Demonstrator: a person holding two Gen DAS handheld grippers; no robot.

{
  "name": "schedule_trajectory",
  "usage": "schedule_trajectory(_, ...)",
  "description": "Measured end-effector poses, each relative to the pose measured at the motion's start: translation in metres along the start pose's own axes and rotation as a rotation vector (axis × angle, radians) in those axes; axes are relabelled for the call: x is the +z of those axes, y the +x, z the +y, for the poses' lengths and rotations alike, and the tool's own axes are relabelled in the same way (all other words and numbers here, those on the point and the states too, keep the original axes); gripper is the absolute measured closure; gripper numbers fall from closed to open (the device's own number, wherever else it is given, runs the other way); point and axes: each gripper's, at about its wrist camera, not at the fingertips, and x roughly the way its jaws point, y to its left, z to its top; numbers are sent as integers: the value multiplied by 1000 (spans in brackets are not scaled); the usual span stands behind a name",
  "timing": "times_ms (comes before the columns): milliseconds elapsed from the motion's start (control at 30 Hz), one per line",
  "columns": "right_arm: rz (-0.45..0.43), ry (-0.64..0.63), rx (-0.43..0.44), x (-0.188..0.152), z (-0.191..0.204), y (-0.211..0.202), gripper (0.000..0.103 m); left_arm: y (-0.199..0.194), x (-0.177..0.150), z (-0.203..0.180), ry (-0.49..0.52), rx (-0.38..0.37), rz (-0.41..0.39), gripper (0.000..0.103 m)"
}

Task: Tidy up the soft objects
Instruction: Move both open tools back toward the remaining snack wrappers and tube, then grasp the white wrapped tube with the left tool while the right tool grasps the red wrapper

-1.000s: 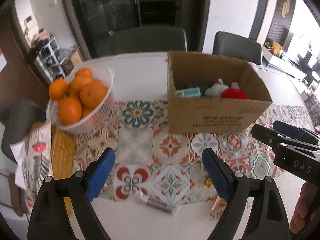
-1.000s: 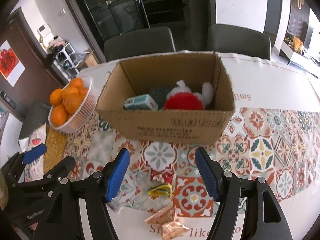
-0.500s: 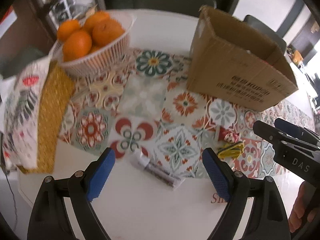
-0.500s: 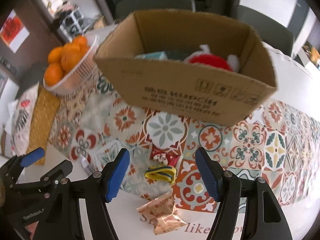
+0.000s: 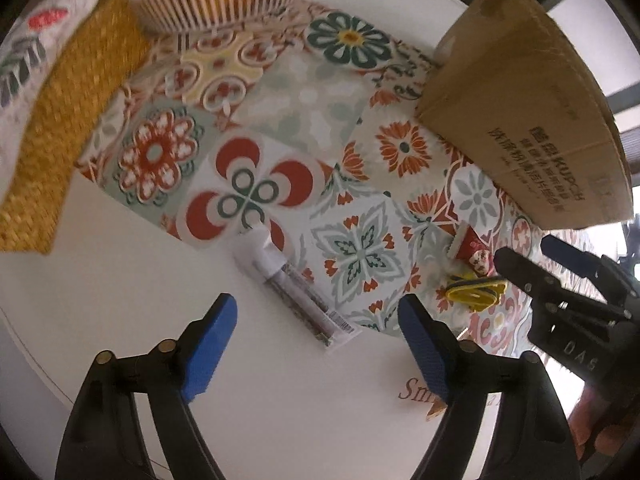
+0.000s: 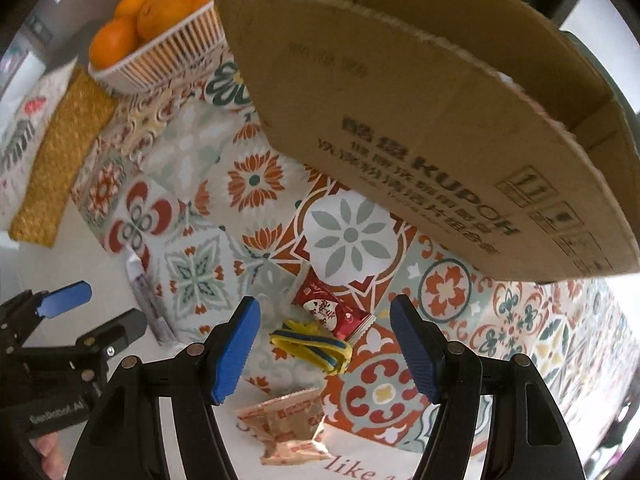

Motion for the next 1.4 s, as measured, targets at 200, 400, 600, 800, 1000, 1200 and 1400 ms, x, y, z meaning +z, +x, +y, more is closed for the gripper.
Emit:
schedule_trajectory(200,16,-28,-2,3,-1,17,39,17,0,4,-52,-11,24,30)
schedule_trajectory(400,31,-34,3,5,-5,31,49,32,-2,2,-77,12,45,37)
schedule_trajectory(600,53,-42,4,8,-9,45,54,44,-2,-2,-89,24,72,44)
schedule_trajectory(800,44,-71,27,12,-7,50,54,53,-2,-9,-86,37,79,46)
schedule_trajectory(1000,56,-90,42,10,8,59,54,60,-1,-10,-88,41,101,55)
schedule_trajectory(1200,80,-65,58,9,11,77,54,64,-1,-4,-73,40,97,66)
schedule_trajectory(1400,60,-21,61,4,2,79,68,63,3,-4,-48,22,77,78)
